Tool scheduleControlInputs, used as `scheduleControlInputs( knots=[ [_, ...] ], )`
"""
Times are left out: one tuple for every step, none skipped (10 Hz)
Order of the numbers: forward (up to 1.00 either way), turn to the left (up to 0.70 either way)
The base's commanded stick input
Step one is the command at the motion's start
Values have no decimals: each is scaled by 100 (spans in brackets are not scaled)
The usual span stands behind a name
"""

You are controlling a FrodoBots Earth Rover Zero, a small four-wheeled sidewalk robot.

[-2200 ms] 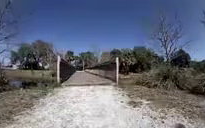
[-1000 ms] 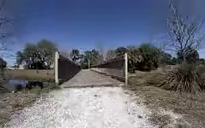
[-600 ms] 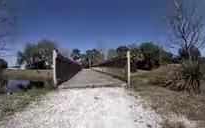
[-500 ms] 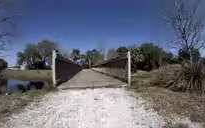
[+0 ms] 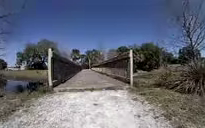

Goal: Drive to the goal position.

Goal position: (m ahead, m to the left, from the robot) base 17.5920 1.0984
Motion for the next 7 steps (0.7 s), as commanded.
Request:
scheduleControlInputs(
  knots=[
    [50, 0],
    [50, 0],
    [50, 0],
    [50, 0],
    [50, 0],
    [50, 0],
    [50, 0]
  ],
)
